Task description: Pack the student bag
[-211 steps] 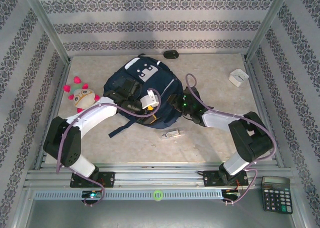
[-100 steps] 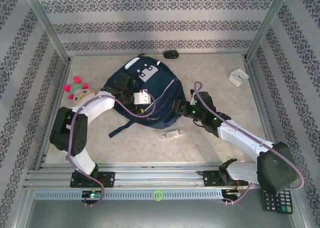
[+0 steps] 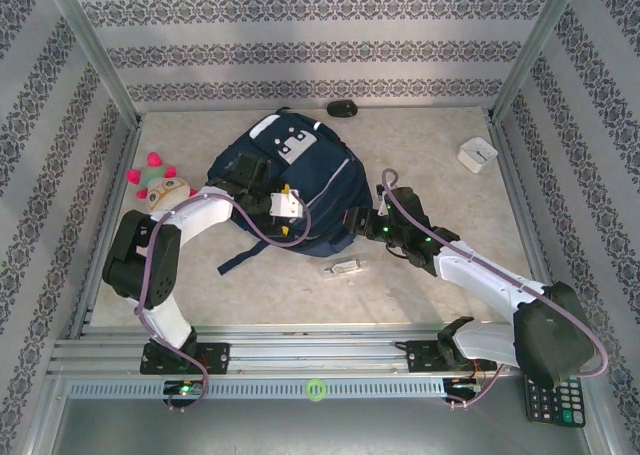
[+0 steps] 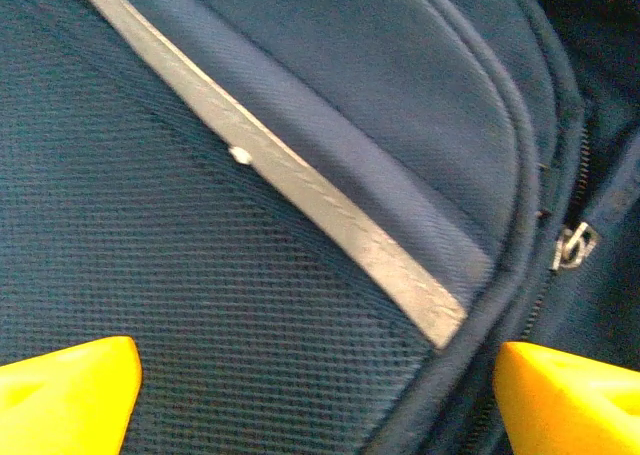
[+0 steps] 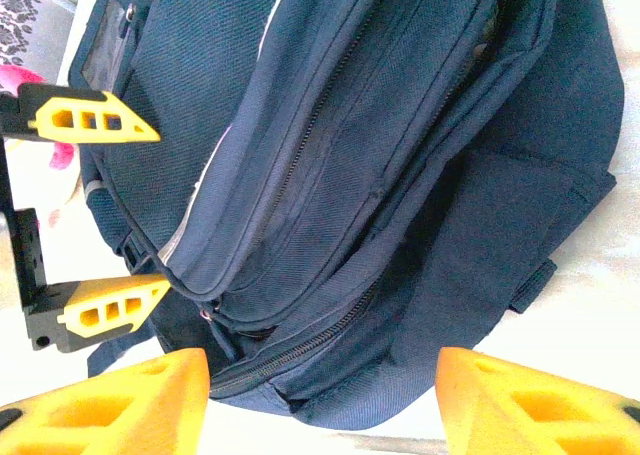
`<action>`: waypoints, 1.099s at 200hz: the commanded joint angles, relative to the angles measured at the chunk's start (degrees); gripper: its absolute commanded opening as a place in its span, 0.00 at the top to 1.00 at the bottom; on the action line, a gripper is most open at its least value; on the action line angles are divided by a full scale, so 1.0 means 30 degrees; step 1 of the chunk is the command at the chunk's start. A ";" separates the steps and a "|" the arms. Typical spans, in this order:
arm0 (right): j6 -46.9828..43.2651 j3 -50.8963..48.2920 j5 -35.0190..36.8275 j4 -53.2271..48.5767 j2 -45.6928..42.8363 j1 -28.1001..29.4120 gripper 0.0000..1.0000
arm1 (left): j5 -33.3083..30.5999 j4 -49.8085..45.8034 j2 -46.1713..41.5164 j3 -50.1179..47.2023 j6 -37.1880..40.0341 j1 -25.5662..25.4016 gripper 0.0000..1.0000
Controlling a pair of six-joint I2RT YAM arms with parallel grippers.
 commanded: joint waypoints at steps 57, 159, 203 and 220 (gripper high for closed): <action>-0.0896 0.0714 -0.0416 0.0124 0.0744 0.0814 0.39 | 0.0410 0.5025 0.0494 -0.0581 -0.2424 -0.0485 0.42; -0.3582 0.2351 -0.0897 -0.0997 0.1607 0.3046 0.45 | 0.4056 0.3145 -0.2009 0.0723 -1.1307 -0.0007 1.00; -0.3089 0.3983 0.1173 -0.2410 0.3273 0.3590 0.41 | 0.4420 0.2795 -0.1846 0.1773 -1.2953 0.0166 1.00; -0.2593 0.4221 0.1847 -0.2320 0.3705 0.3859 0.43 | 0.4420 0.2893 -0.1701 0.2009 -1.3441 0.0204 1.00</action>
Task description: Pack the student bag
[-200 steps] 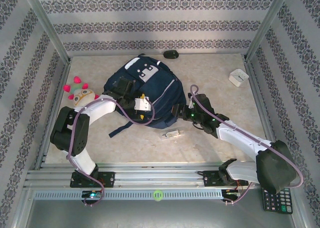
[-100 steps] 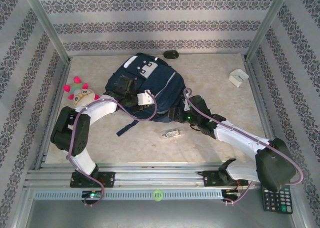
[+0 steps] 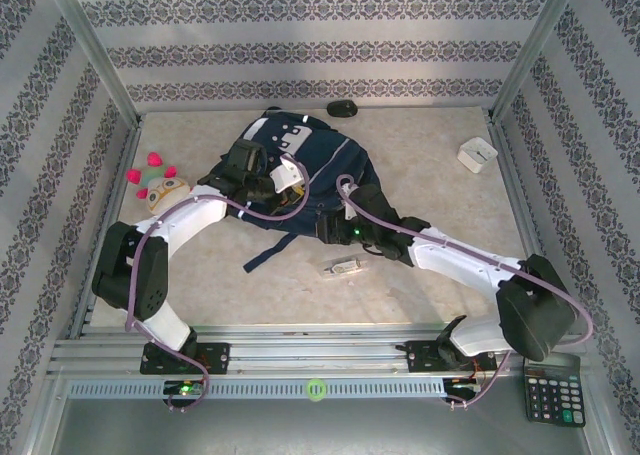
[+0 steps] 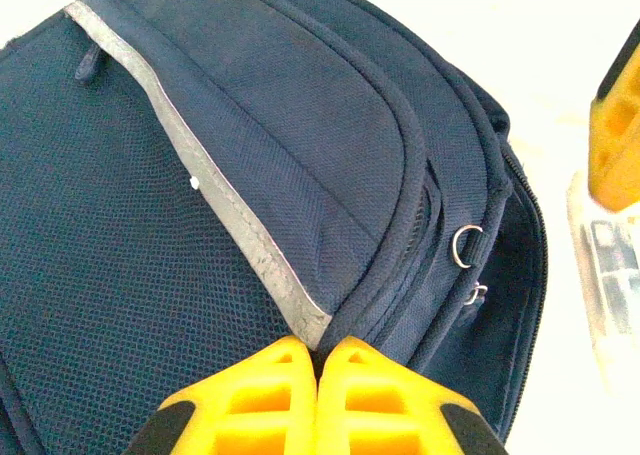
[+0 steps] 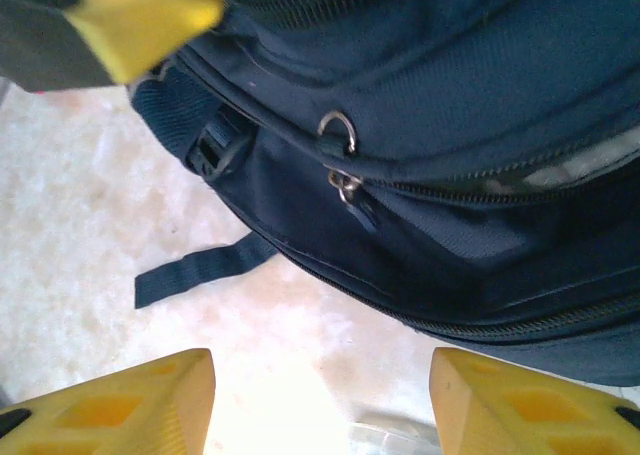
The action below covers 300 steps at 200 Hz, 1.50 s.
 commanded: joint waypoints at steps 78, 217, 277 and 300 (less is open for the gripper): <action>0.2680 0.1407 0.5486 0.2928 0.3333 0.1097 0.50 | 0.1785 0.0222 -0.0177 0.1354 -0.2709 0.0246 1.00; 0.0531 -0.1175 0.2307 0.1518 0.0209 -0.1882 1.00 | -0.1097 -0.2245 -0.0557 0.0712 -0.0186 0.1417 1.00; -0.2147 -0.0103 -0.0700 -0.0886 0.0053 -0.4200 1.00 | -0.1038 -0.2647 -0.0929 0.0413 0.0394 0.1939 1.00; -0.2508 -0.0103 -0.2023 -0.0972 0.0123 -0.5590 1.00 | -0.1247 -0.3245 -0.1077 0.0150 0.1575 0.2016 1.00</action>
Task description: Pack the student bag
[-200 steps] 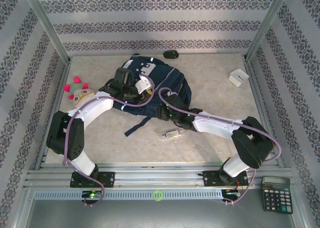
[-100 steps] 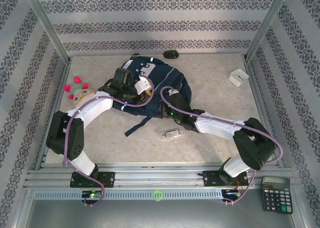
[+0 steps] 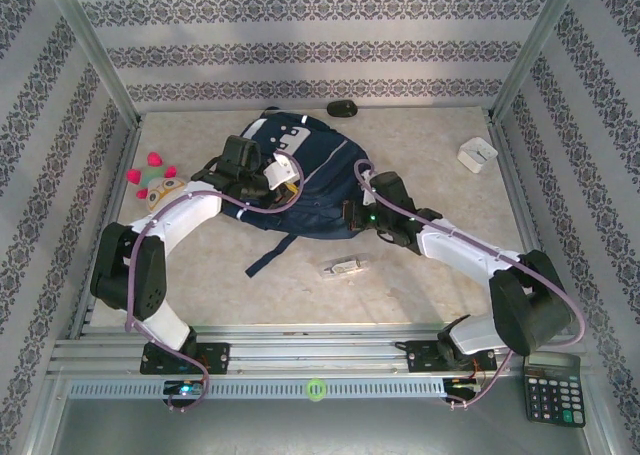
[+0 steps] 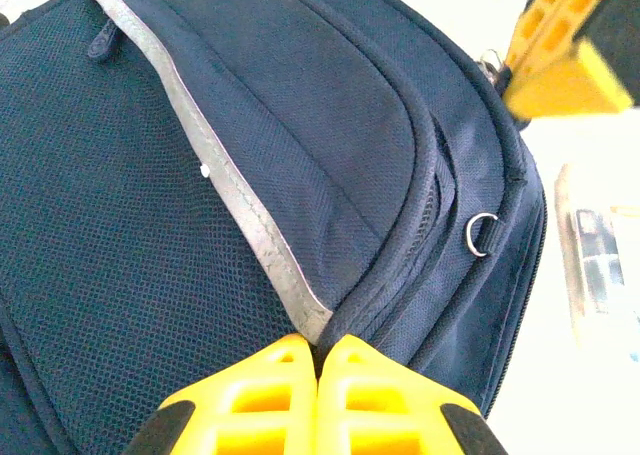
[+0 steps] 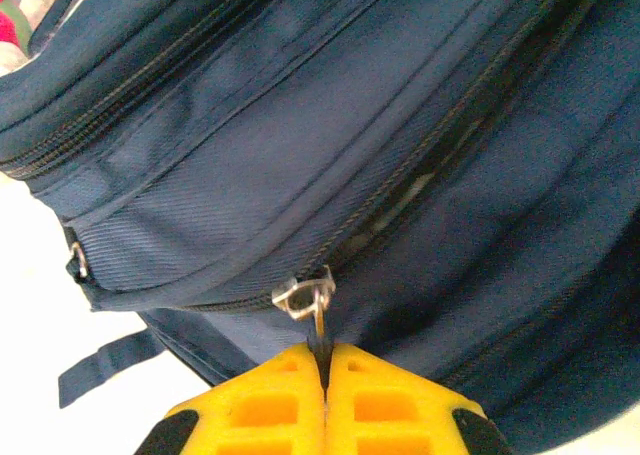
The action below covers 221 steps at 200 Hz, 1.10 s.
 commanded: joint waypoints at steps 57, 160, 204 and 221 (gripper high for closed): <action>-0.2769 0.0417 -0.4426 -0.1816 0.0193 -0.1349 1.00 | -0.1489 -0.1889 -0.2178 -0.0936 0.2142 0.0729 0.43; -0.2322 0.0093 -0.3607 -0.1261 0.0244 -0.2076 0.68 | -1.2485 0.3968 0.0587 -0.1120 -0.4250 -0.5603 0.15; -0.2980 -0.0272 -0.3057 -0.1144 -0.0225 -0.2167 0.63 | -1.4981 0.4415 0.3286 0.0475 -0.4782 -0.5601 0.31; -0.4174 -0.0375 -0.3092 -0.1069 -0.0530 -0.2278 0.61 | -1.4878 0.4270 0.3095 0.0377 -0.4416 -0.5602 0.62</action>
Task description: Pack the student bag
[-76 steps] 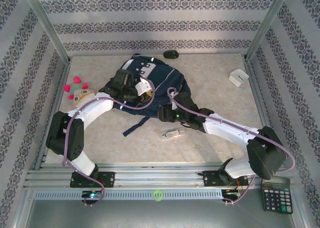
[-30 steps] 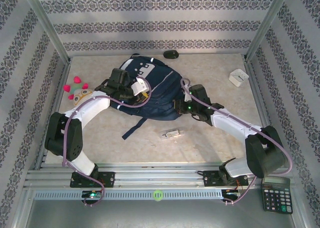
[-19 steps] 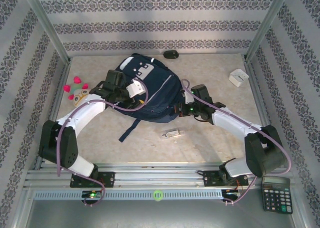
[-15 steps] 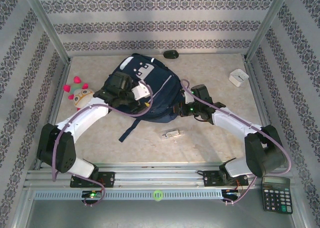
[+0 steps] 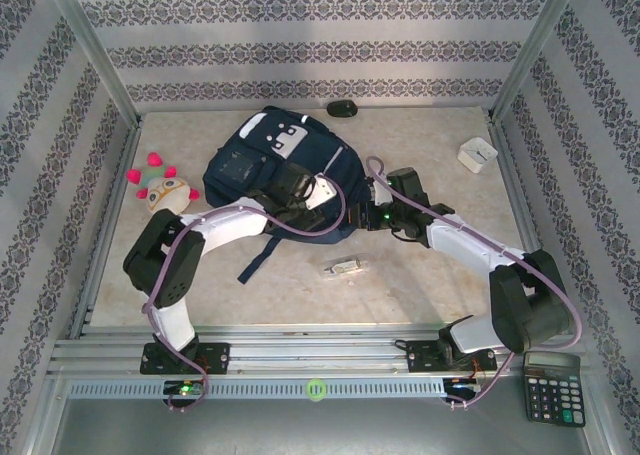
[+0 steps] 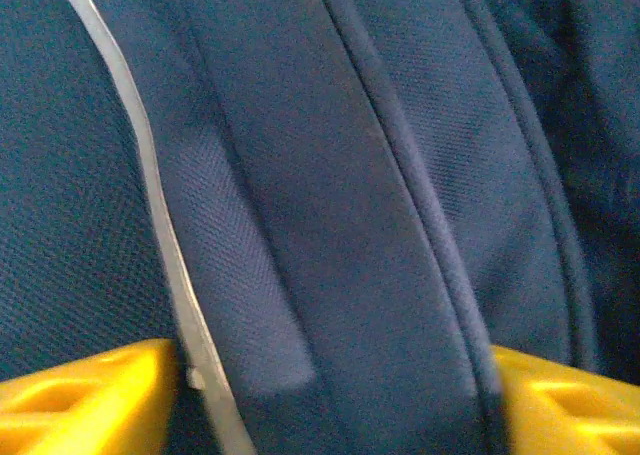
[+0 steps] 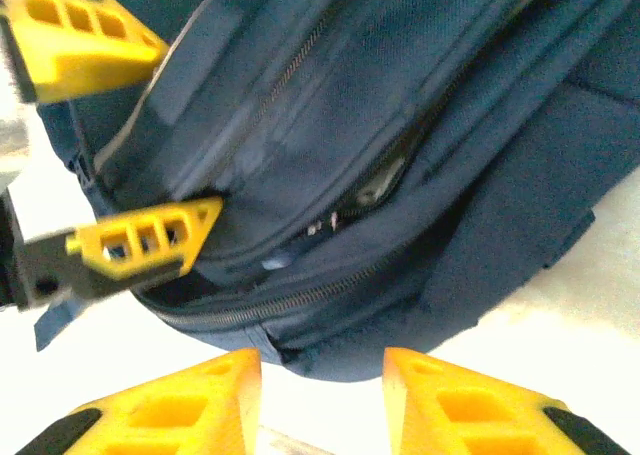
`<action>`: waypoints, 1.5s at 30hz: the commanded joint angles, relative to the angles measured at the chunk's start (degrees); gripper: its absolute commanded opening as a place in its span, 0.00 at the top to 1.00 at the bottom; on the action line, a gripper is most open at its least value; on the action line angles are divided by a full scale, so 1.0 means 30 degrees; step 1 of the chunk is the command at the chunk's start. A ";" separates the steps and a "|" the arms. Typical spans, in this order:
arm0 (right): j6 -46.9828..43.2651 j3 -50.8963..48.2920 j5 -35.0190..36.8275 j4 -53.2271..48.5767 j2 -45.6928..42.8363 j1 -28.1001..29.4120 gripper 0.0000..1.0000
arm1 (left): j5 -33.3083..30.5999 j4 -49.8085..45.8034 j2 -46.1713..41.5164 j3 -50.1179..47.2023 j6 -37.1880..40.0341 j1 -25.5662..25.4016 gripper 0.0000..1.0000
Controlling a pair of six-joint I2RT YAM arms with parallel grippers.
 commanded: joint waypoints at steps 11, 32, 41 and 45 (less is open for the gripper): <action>-0.8360 0.0487 -0.3678 -0.1388 -0.1187 -0.0931 0.58 | 0.6952 -0.0261 -0.4422 -0.0891 -0.1085 0.1899 1.00; -0.1692 0.1718 0.0767 0.3727 0.2489 0.3622 0.54 | 0.8282 -0.0721 -0.5256 0.0251 -0.2473 0.2747 1.00; -0.1179 0.1695 0.2092 0.3175 0.2549 0.2894 0.88 | 0.8123 -0.1273 -0.5444 0.0254 -0.1706 0.2997 1.00; -0.1439 0.1017 0.1654 0.2499 0.1886 0.1189 1.00 | 0.8051 -0.2439 -0.5423 0.0248 -0.0083 0.3288 1.00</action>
